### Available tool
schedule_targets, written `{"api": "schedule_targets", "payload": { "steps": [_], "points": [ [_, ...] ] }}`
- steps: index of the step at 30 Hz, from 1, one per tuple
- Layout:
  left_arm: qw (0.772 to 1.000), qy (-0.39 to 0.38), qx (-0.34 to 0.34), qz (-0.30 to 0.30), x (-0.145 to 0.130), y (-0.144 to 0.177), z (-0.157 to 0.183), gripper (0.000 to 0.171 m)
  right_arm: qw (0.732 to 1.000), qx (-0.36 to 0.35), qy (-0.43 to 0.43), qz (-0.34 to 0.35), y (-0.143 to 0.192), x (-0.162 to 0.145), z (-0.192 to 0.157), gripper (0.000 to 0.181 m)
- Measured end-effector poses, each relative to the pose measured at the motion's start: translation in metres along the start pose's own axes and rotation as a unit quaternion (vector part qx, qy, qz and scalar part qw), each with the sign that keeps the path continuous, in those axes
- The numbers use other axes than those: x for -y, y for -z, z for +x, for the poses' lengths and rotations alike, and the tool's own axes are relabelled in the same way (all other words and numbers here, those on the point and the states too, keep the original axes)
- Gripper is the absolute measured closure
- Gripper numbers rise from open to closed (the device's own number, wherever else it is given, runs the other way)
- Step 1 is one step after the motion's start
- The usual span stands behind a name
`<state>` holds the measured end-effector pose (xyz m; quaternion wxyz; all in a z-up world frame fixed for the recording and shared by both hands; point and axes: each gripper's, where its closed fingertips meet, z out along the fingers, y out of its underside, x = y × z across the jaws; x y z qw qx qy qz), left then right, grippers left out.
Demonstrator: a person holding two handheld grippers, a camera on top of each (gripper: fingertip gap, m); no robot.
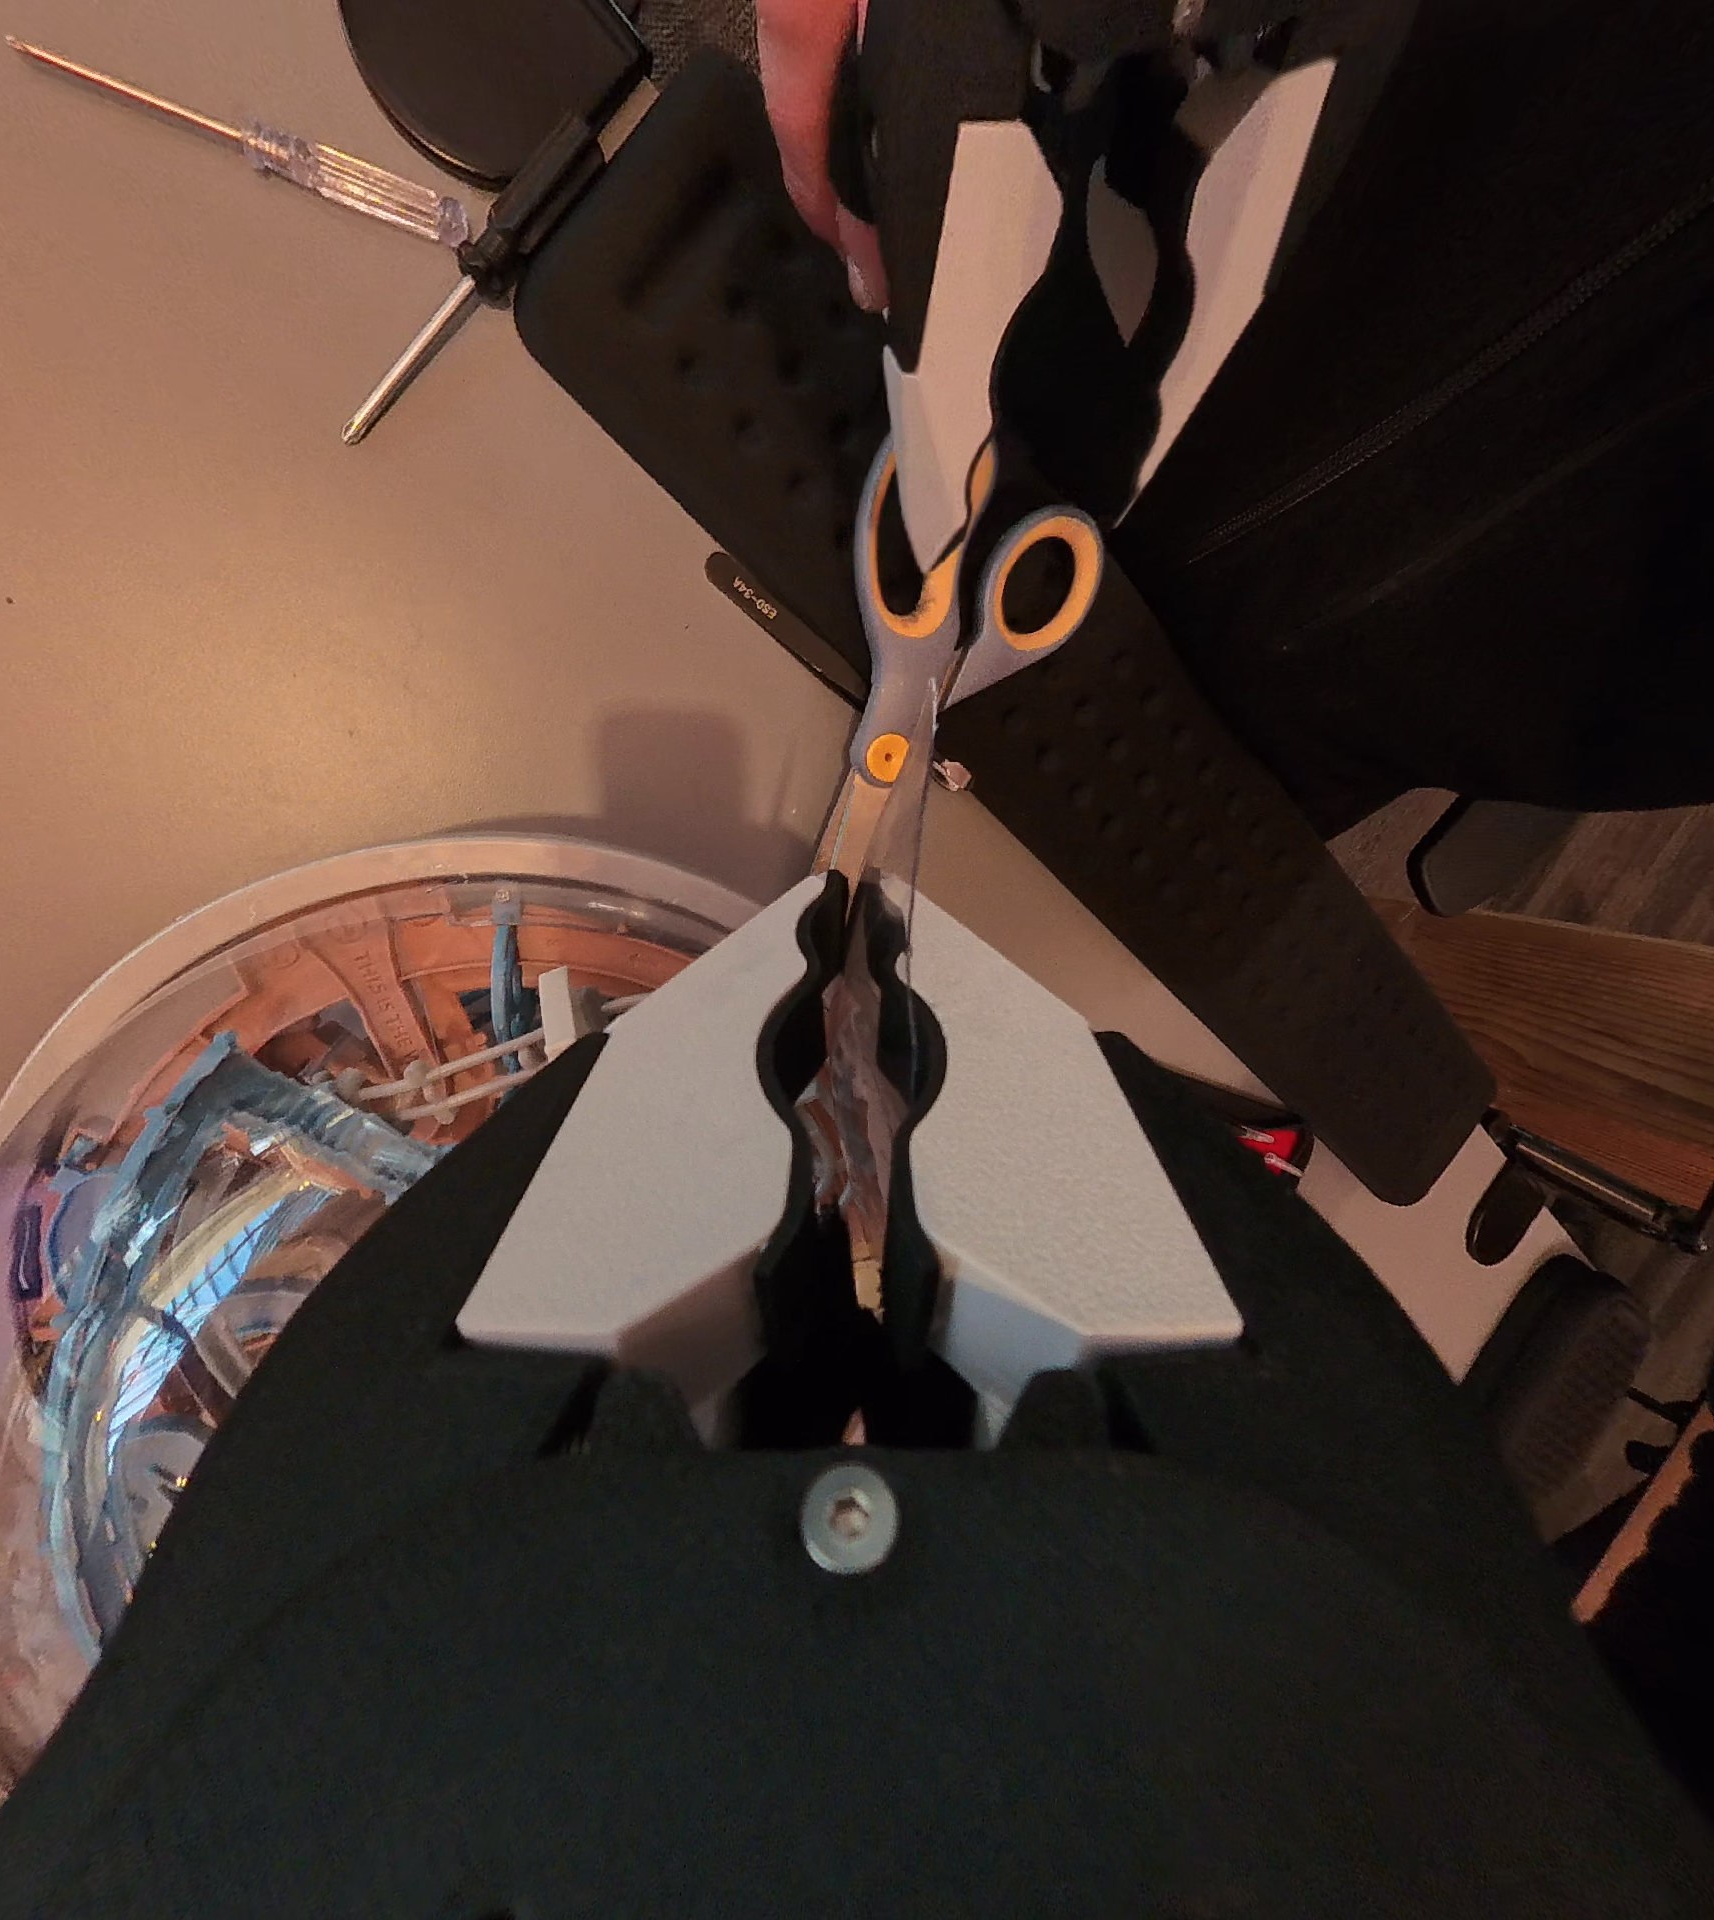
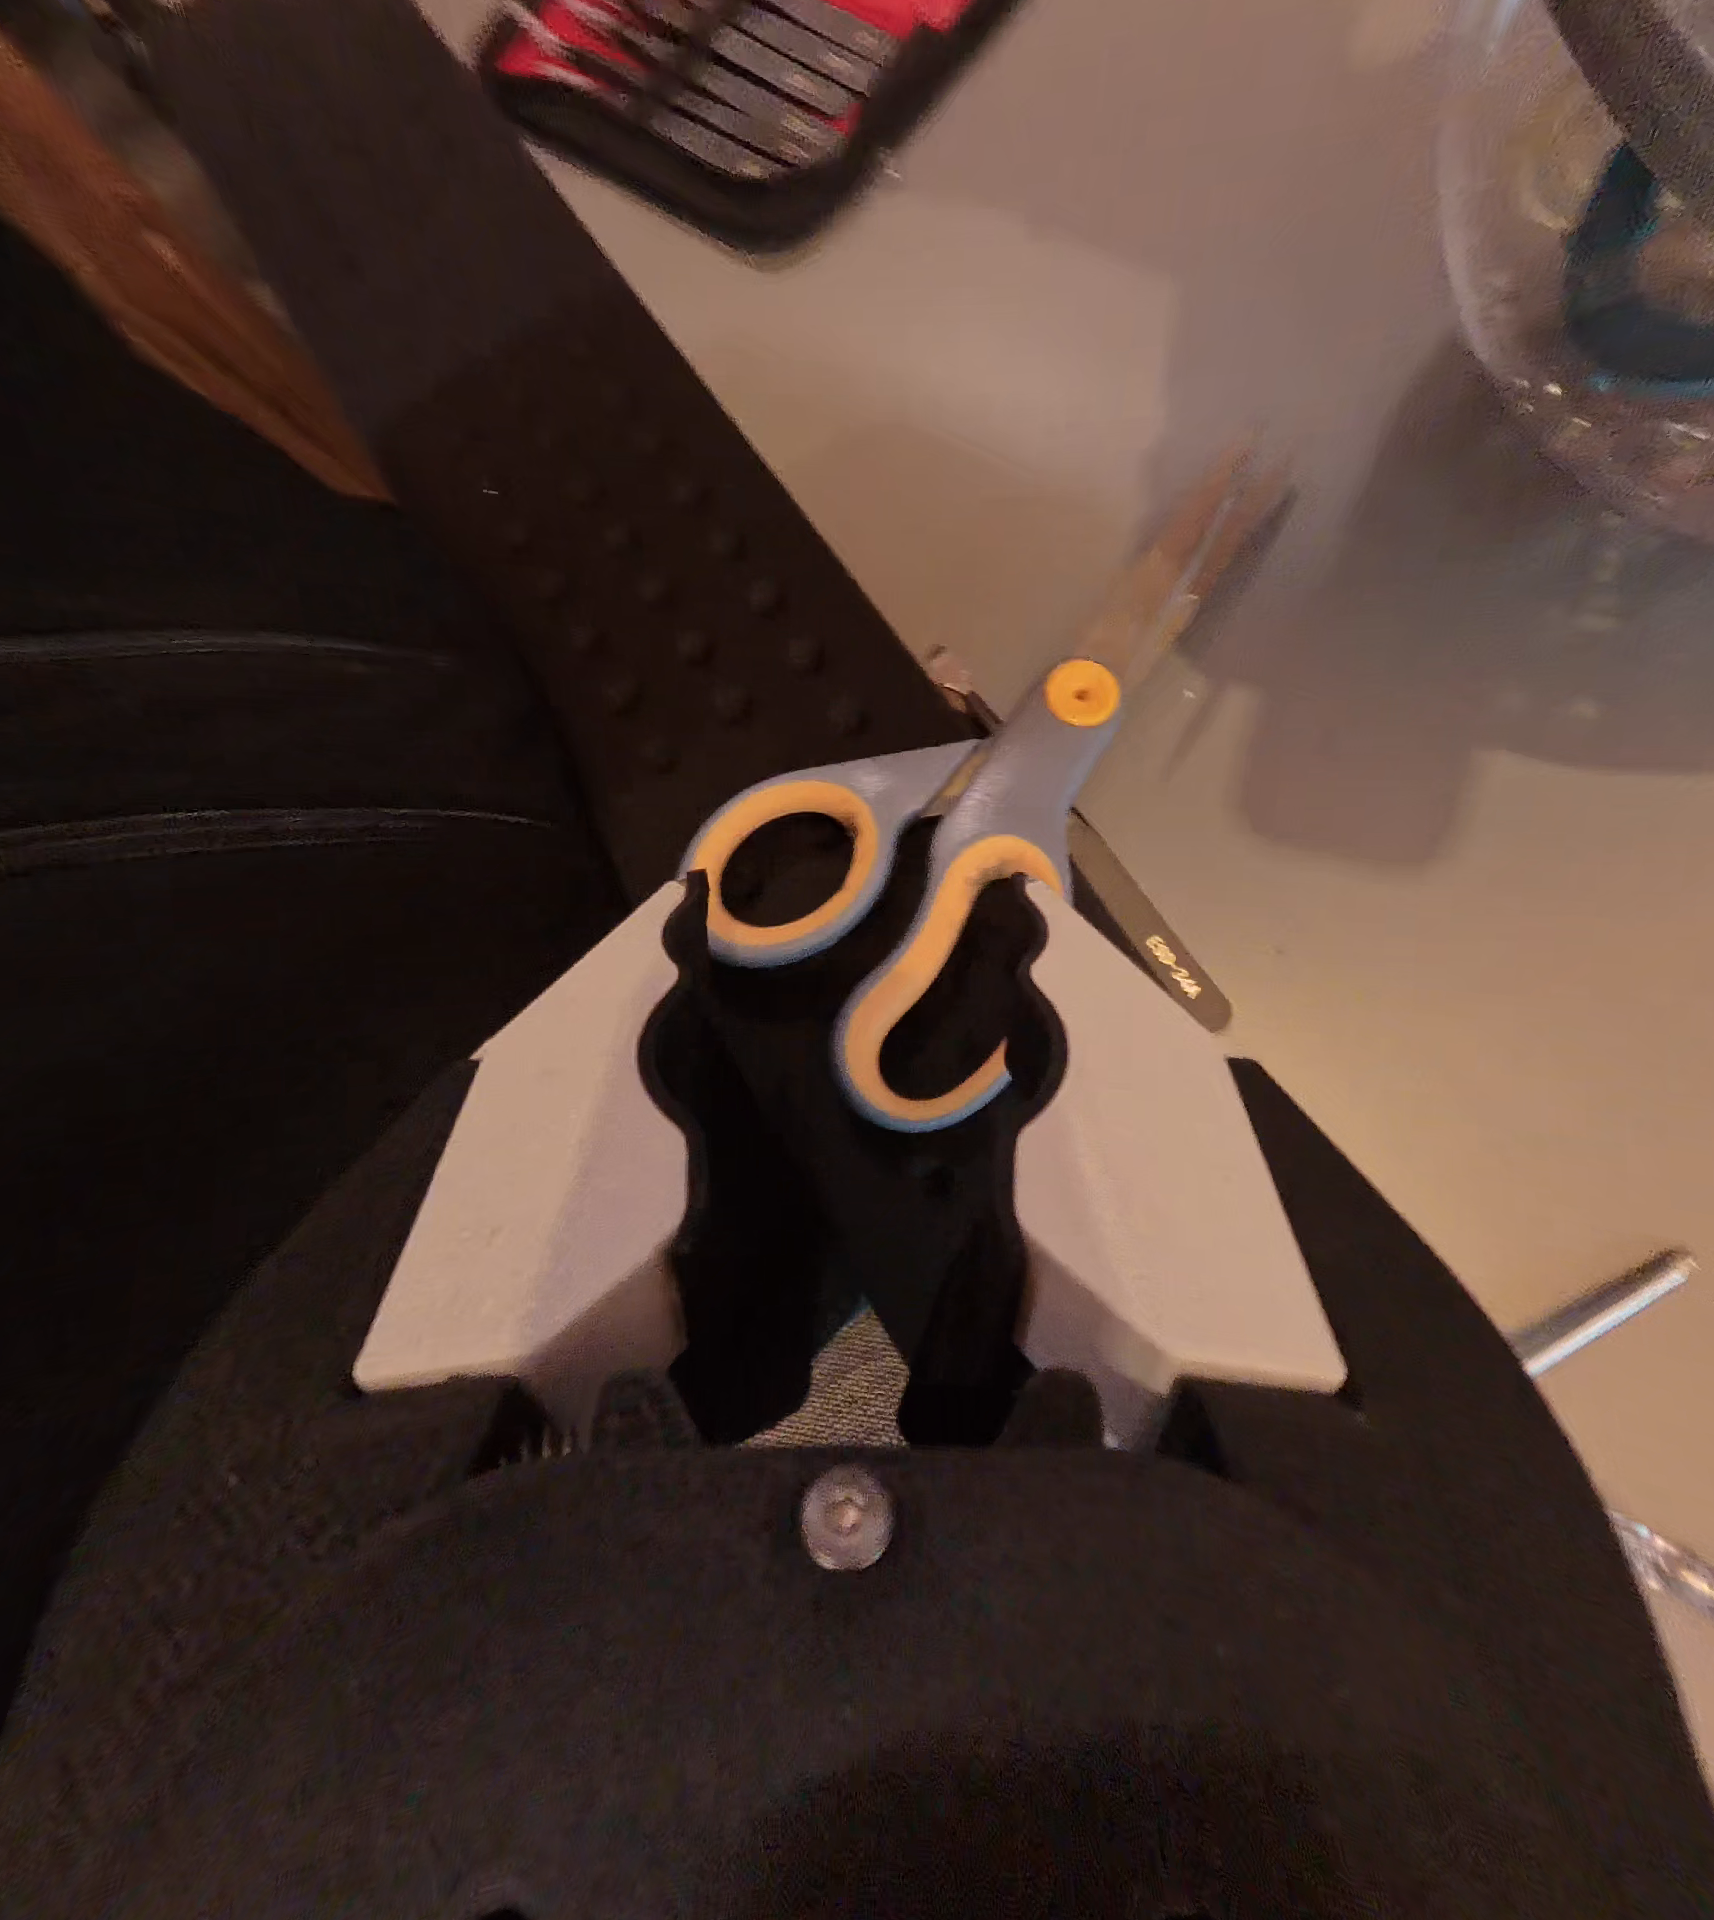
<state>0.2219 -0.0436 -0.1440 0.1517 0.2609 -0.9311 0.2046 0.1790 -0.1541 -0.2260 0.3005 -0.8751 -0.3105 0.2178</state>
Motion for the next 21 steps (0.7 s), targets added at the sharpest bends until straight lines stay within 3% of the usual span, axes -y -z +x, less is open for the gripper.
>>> {"api": "schedule_targets", "payload": {
  "steps": [3,6,13,15,21],
  "points": [
    [1.000,-0.004,0.003,0.000,0.001,-0.001,0.000,0.171,0.999,0.012,-0.051,0.005,-0.012,0.000,-0.002,0.131],
    [1.000,-0.008,0.007,-0.002,0.002,-0.001,-0.001,0.171,0.997,-0.020,-0.060,-0.047,-0.032,-0.017,0.003,0.130],
    [1.000,-0.018,0.022,0.005,0.005,-0.002,-0.005,0.171,0.995,-0.076,-0.013,-0.068,-0.042,-0.021,0.015,0.147],
    [1.000,-0.017,0.023,0.005,0.006,-0.002,-0.005,0.171,0.997,-0.071,0.000,-0.032,-0.040,-0.020,0.014,0.151],
    [0.999,-0.023,0.030,-0.003,0.008,-0.006,-0.004,0.171,0.985,-0.004,-0.082,0.150,-0.011,-0.010,0.014,0.158]
  ]
}}
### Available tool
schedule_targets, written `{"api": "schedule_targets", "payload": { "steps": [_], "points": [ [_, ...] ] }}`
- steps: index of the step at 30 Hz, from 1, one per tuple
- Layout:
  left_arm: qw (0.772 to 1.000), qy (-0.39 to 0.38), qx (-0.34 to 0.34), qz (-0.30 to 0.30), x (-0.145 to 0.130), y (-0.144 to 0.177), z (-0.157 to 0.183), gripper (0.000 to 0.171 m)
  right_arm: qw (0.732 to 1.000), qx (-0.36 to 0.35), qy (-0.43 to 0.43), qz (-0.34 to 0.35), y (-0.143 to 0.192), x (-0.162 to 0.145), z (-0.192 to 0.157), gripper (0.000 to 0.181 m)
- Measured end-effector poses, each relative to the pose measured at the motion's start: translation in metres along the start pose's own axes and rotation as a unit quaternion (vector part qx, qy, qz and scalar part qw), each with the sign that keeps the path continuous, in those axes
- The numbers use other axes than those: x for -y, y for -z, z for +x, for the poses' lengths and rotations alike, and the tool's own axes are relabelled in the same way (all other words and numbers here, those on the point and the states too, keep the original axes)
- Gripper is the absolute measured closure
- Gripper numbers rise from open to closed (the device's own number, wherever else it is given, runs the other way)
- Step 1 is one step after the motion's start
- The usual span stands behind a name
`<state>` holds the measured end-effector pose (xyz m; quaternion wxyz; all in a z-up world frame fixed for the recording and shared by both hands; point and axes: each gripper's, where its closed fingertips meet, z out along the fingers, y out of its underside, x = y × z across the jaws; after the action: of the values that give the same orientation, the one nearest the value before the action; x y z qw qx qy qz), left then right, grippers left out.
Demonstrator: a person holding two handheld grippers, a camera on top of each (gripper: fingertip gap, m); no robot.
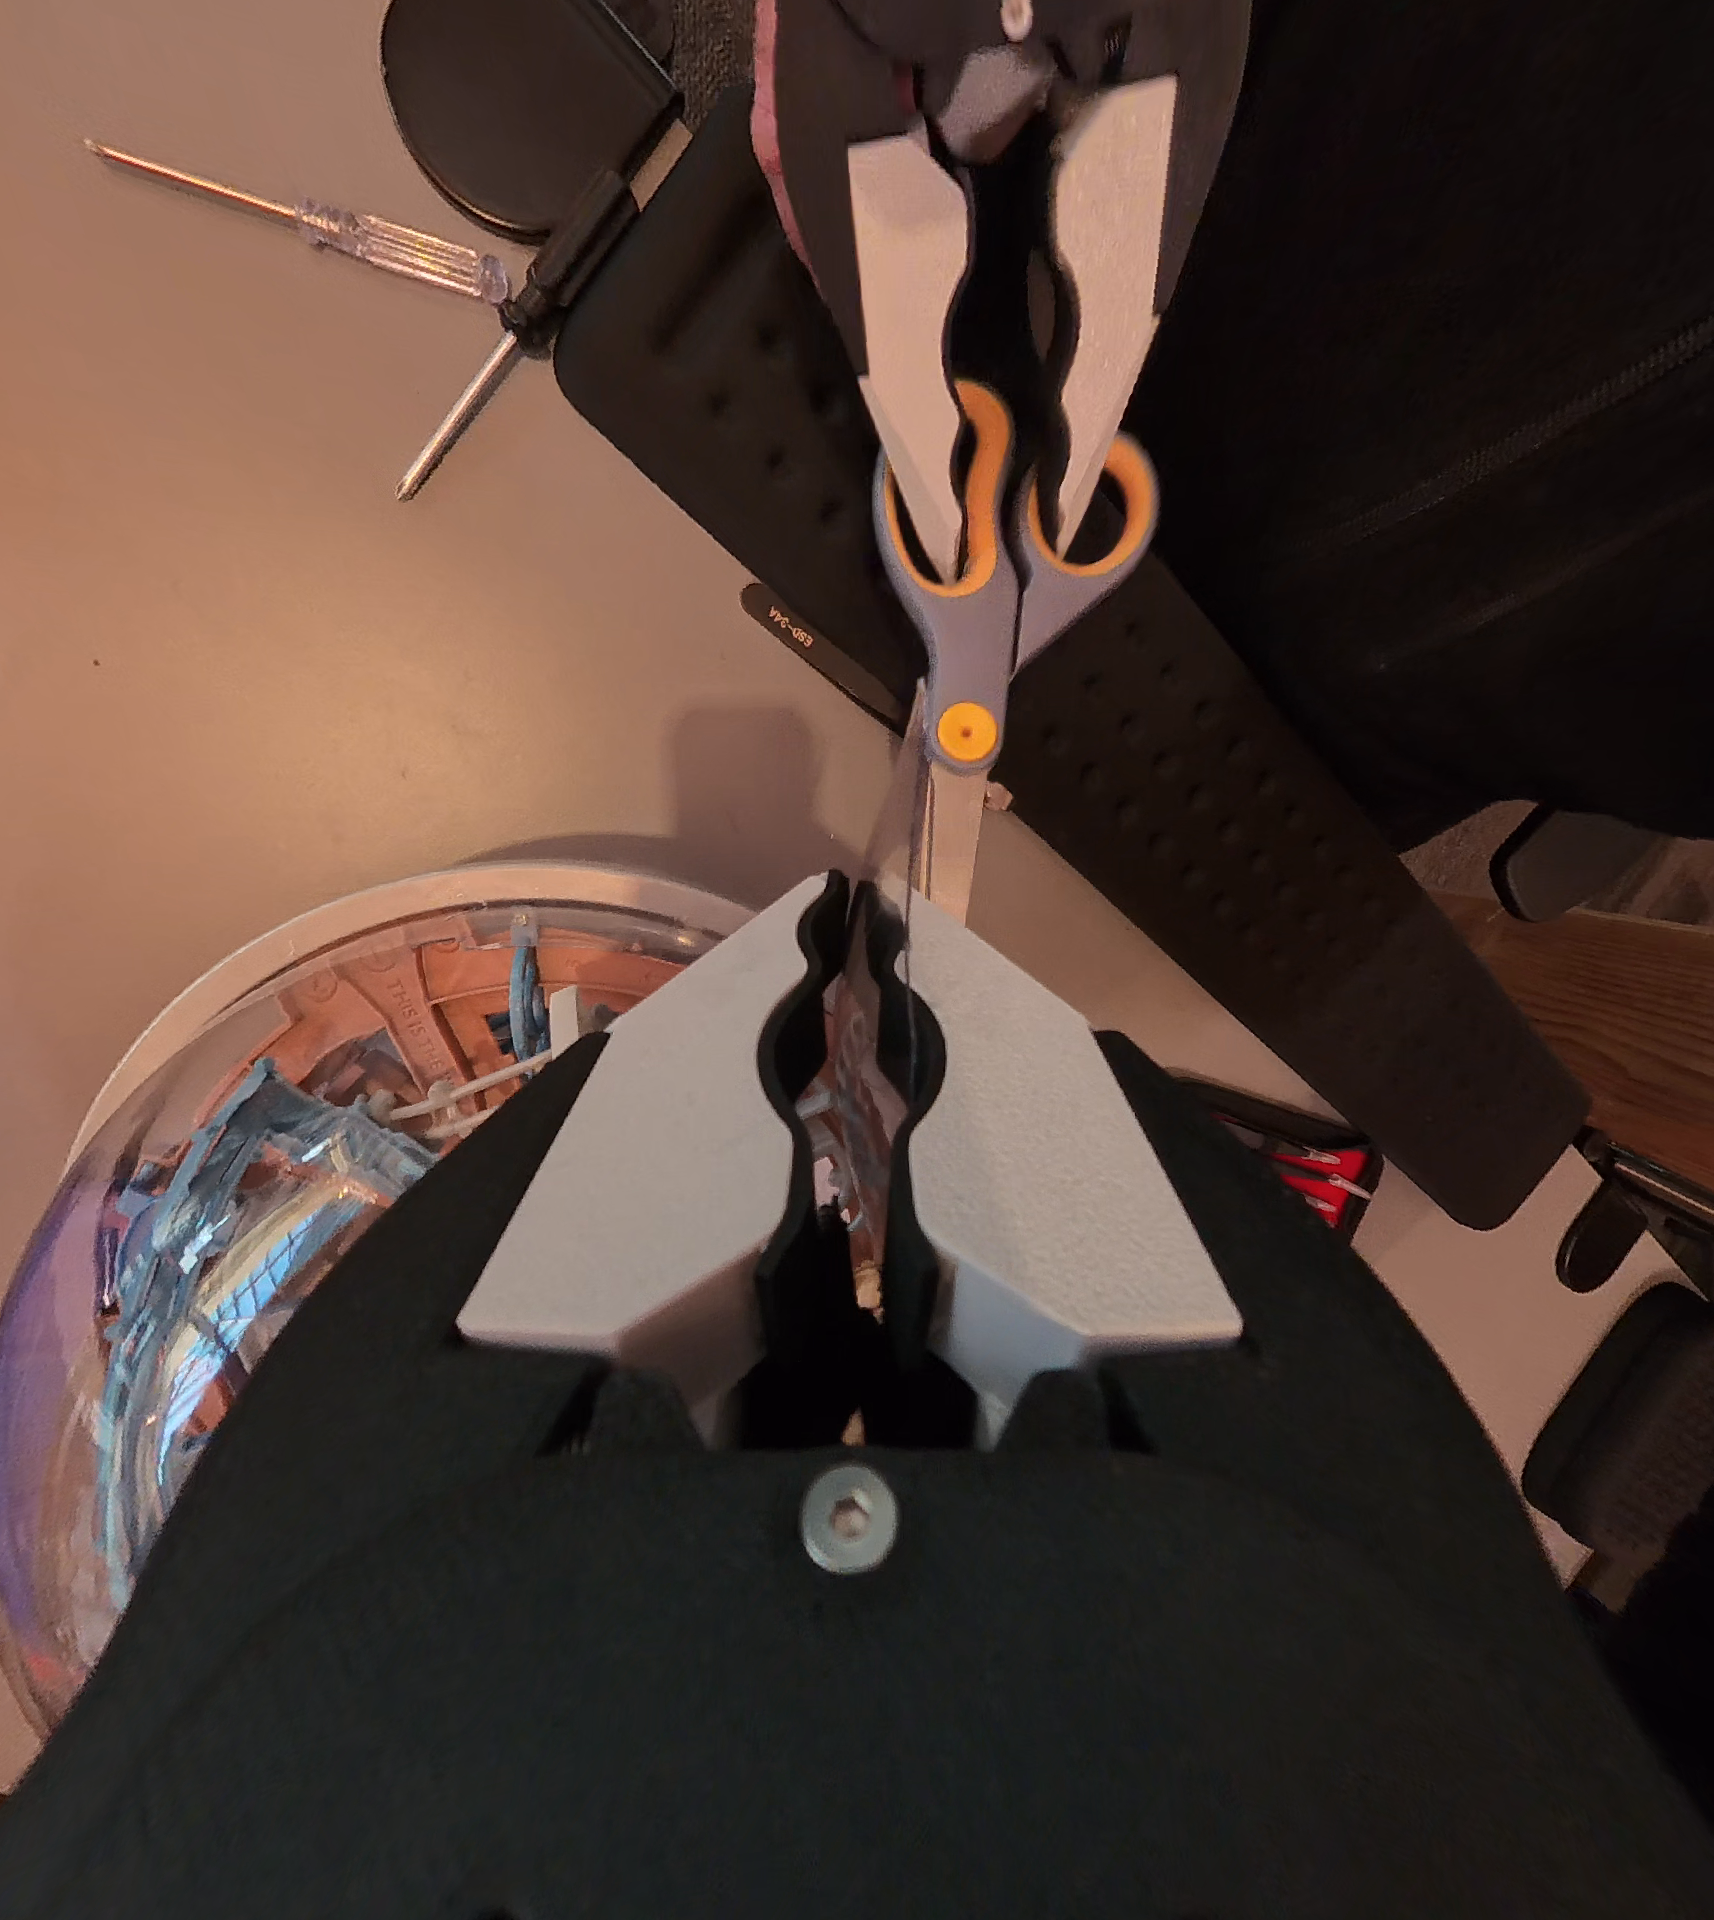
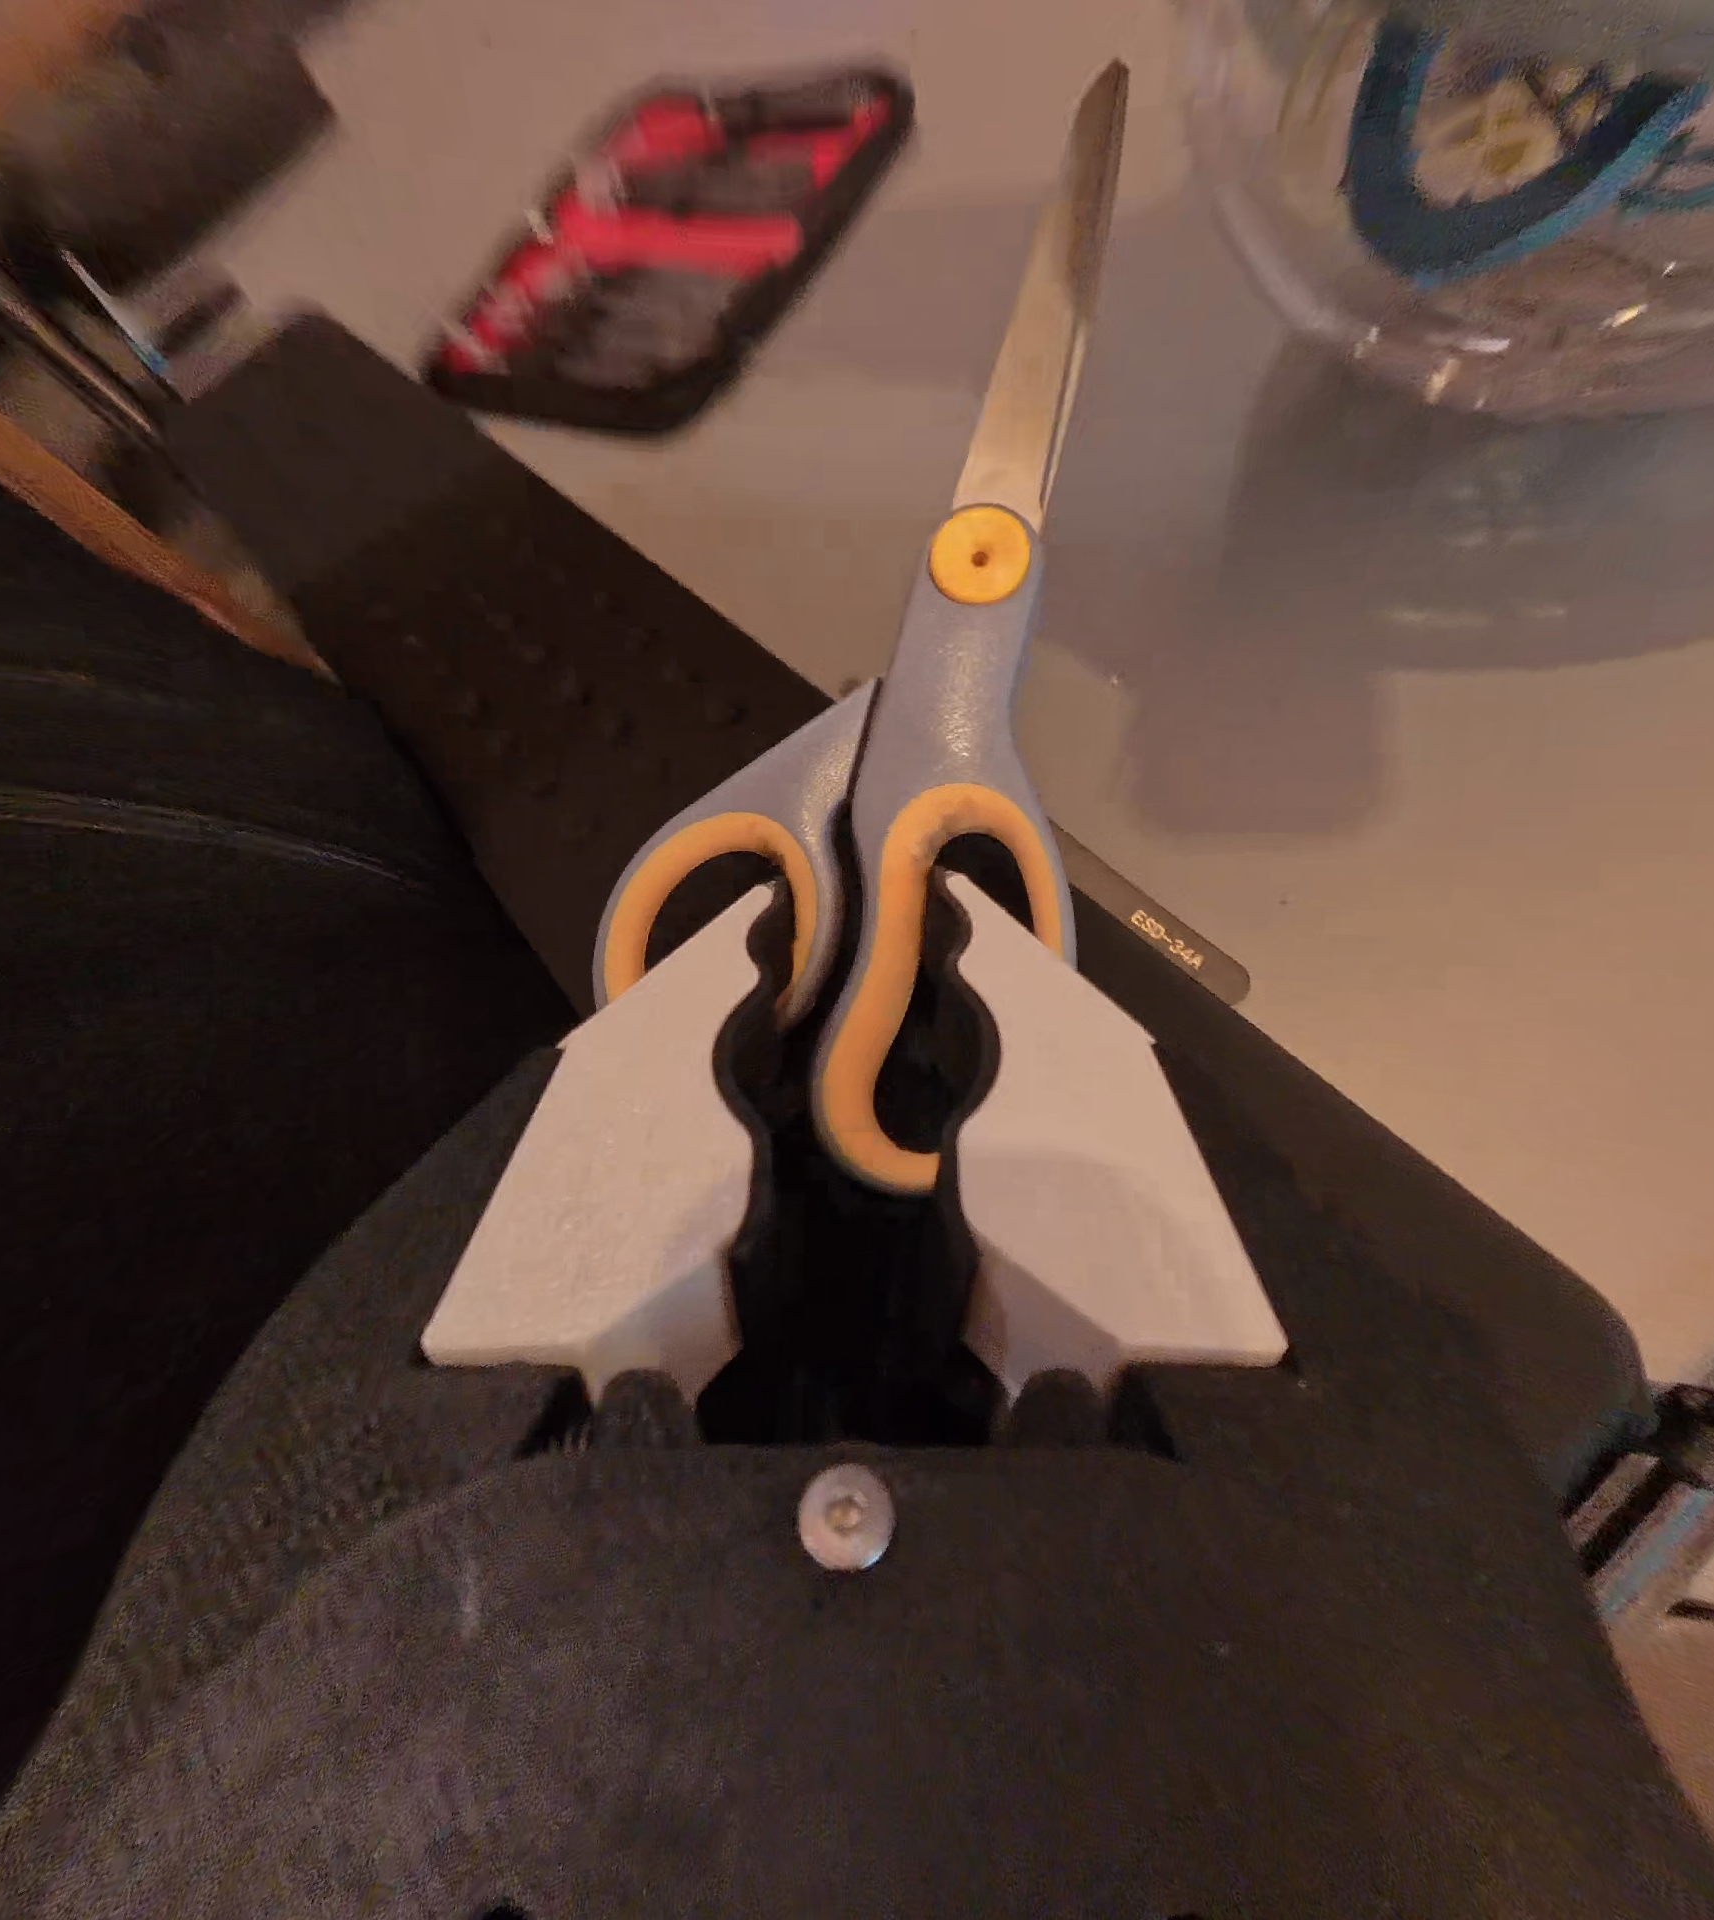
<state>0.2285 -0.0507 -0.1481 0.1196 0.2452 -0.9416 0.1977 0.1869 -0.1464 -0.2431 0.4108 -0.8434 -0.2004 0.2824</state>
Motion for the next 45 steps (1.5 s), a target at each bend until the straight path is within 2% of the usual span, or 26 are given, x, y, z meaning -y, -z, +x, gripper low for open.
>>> {"api": "schedule_targets", "payload": {
  "steps": [4,8,10,12,13,17,18,20,22,24,25,26,28,30,31,34,36,38,40,42,43,45],
  "points": [
    [1.000,0.005,-0.005,-0.009,0.004,-0.001,-0.005,0.171,0.995,0.048,0.001,0.082,0.028,0.007,-0.005,0.158],
    [1.000,0.015,-0.019,-0.017,0.008,0.000,-0.011,0.171,0.966,0.140,-0.029,0.215,0.064,0.019,-0.019,0.159],
    [0.999,0.023,-0.023,-0.016,0.011,0.002,-0.016,0.171,0.924,0.225,-0.030,0.308,0.089,0.027,-0.040,0.158],
    [0.999,0.028,-0.028,-0.015,0.012,0.003,-0.020,0.171,0.860,0.311,-0.030,0.404,0.120,0.037,-0.062,0.159],
    [0.999,0.030,-0.030,-0.016,0.013,0.003,-0.021,0.171,0.842,0.340,-0.025,0.419,0.125,0.037,-0.072,0.158],
    [0.998,0.037,-0.038,-0.025,0.016,0.002,-0.023,0.171,0.805,0.419,-0.022,0.419,0.117,0.045,-0.101,0.157],
    [0.998,0.038,-0.040,-0.028,0.016,0.001,-0.023,0.171,0.795,0.437,-0.021,0.420,0.117,0.047,-0.108,0.163],
    [0.998,0.040,-0.042,-0.030,0.015,0.001,-0.022,0.171,0.801,0.445,-0.009,0.401,0.108,0.049,-0.121,0.174],
    [0.998,0.041,-0.041,-0.029,0.015,0.001,-0.022,0.171,0.829,0.412,0.006,0.378,0.098,0.051,-0.117,0.181],
    [0.998,0.043,-0.038,-0.025,0.016,0.002,-0.024,0.171,0.887,0.339,0.029,0.311,0.074,0.049,-0.097,0.181],
    [0.998,0.044,-0.036,-0.022,0.016,0.002,-0.024,0.171,0.907,0.314,0.008,0.280,0.063,0.048,-0.079,0.181],
    [0.998,0.044,-0.034,-0.021,0.016,0.003,-0.025,0.171,0.918,0.300,-0.030,0.260,0.057,0.050,-0.060,0.181],
    [0.998,0.045,-0.030,-0.017,0.015,0.003,-0.025,0.171,0.920,0.304,-0.081,0.232,0.058,0.053,-0.039,0.181],
    [0.999,0.042,-0.025,-0.017,0.015,0.002,-0.023,0.171,0.949,0.253,-0.048,0.184,0.051,0.043,-0.029,0.181],
    [0.999,0.040,-0.022,-0.017,0.014,0.002,-0.023,0.171,0.954,0.240,-0.040,0.177,0.053,0.041,-0.026,0.181],
    [0.999,0.042,-0.009,-0.009,0.012,0.003,-0.022,0.171,0.948,0.232,-0.036,0.216,0.080,0.053,-0.024,0.181],
    [0.999,0.040,0.002,0.003,0.010,0.005,-0.020,0.171,0.963,0.187,-0.023,0.193,0.084,0.049,-0.014,0.178],
    [0.999,0.033,0.021,0.006,0.009,0.003,-0.017,0.171,0.983,0.090,-0.007,0.161,0.082,0.041,0.015,0.170],
    [0.999,0.024,0.046,-0.011,0.005,-0.003,-0.015,0.171,0.992,-0.016,0.006,0.129,0.085,0.036,0.051,0.163],
    [0.995,0.027,0.091,-0.043,-0.005,-0.008,-0.023,0.171,0.987,-0.137,0.032,0.078,0.092,0.032,0.096,0.150],
    [0.993,0.026,0.109,-0.040,-0.005,-0.008,-0.027,0.169,0.980,-0.188,0.048,0.051,0.096,0.031,0.118,0.145],
    [0.988,0.026,0.149,-0.028,-0.005,-0.005,-0.037,0.166,0.973,-0.224,0.059,0.010,0.092,0.033,0.148,0.142]
  ]
}}
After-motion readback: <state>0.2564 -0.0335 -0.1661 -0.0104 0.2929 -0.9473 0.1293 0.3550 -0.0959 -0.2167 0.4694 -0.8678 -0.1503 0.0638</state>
